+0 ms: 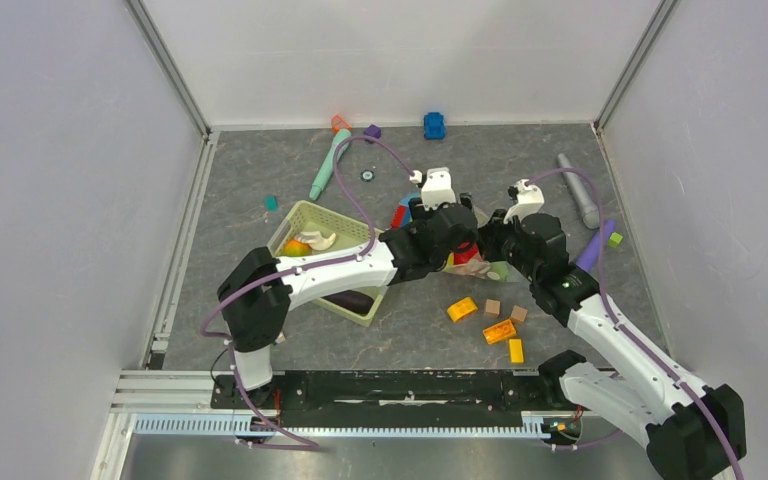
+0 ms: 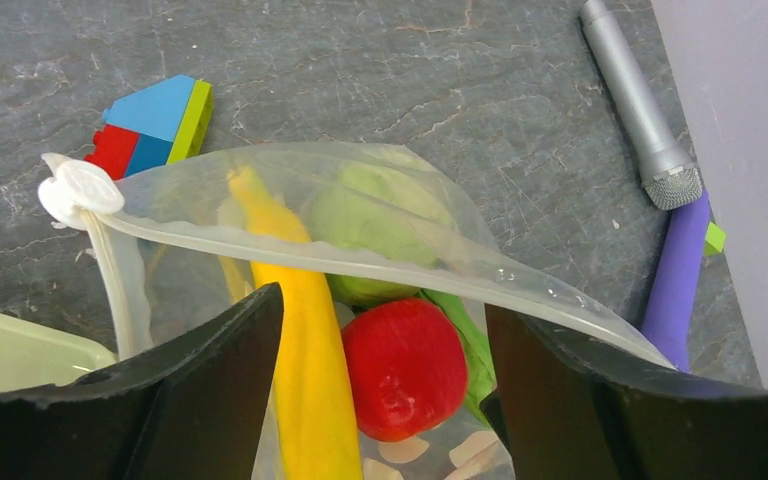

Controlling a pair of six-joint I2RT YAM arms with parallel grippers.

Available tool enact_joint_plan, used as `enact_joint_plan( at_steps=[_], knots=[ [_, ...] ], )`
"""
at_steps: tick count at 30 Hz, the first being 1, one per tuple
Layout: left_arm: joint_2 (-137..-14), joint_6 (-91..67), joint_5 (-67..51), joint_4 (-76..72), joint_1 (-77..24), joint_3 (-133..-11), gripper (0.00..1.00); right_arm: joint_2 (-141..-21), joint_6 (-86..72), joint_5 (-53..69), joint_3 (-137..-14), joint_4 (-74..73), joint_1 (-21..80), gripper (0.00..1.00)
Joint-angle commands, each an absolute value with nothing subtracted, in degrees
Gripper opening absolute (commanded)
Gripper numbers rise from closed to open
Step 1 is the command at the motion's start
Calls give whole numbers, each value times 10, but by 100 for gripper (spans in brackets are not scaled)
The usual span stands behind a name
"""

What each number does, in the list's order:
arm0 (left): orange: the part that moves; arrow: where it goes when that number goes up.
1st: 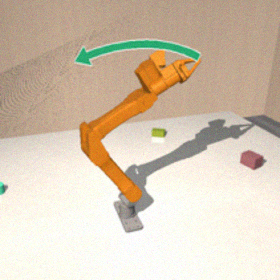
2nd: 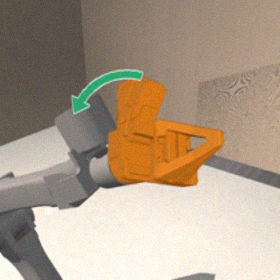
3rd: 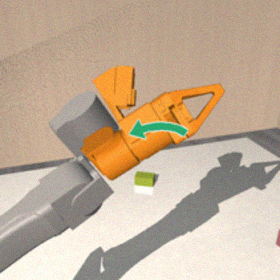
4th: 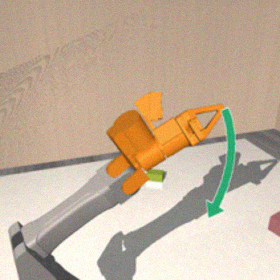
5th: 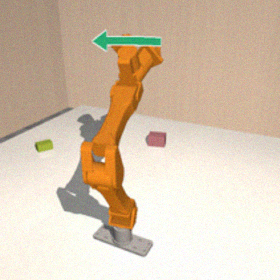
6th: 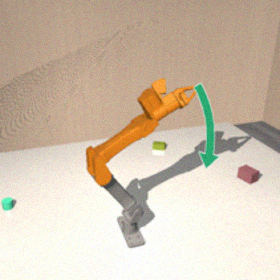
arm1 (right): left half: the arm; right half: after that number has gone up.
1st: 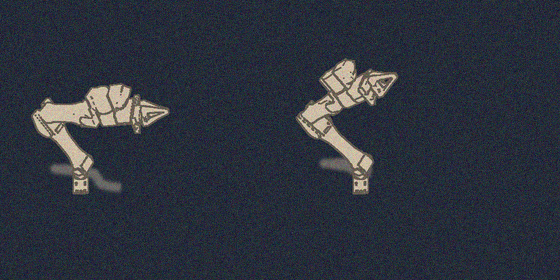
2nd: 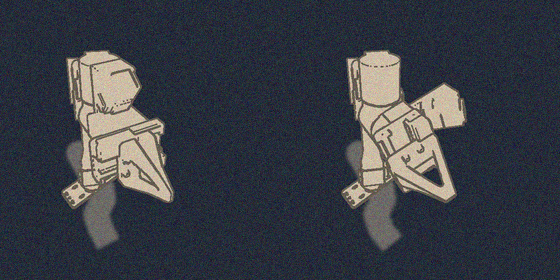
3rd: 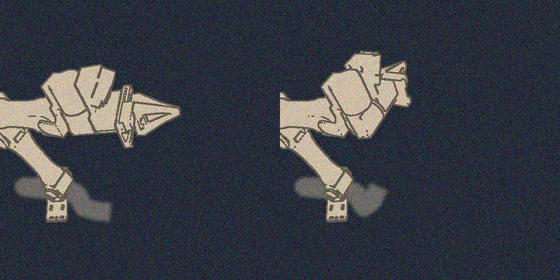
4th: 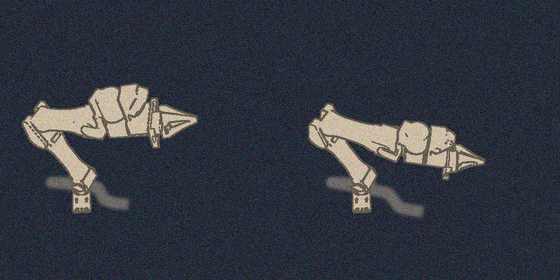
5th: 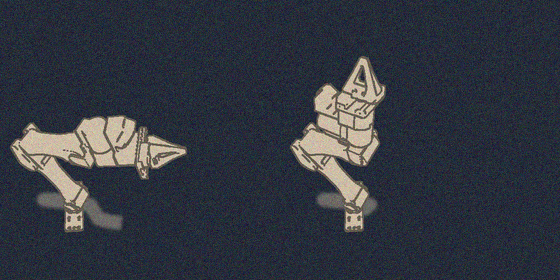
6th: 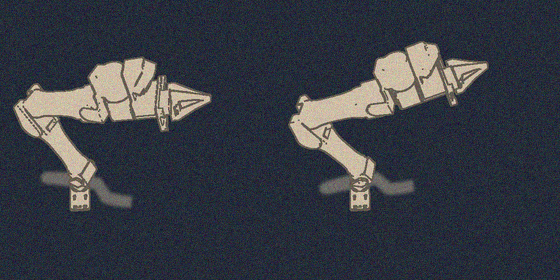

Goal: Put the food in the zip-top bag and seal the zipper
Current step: Place the fake fruit in the zipper food storage bag.

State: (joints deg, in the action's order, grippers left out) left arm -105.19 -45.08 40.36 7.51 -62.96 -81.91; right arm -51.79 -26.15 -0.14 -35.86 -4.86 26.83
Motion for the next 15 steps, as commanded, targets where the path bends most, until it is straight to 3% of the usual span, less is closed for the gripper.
enact_joint_plan(
  at_steps=[1,3,4,10,15],
  knots=[
    [-1011,-395,346,63,-641,-833,85,-507,-273,34,-370,18,276,12],
    [-992,-373,326,65,-641,-828,98,-508,-273,36,-371,18,276,13],
    [-981,-364,318,67,-641,-824,100,-508,-272,36,-371,18,276,13],
    [-902,-336,324,93,-641,-778,100,-513,-268,36,-373,13,276,13],
    [-840,-361,411,131,-641,-723,100,-515,-260,36,-379,4,276,12]
  ],
)
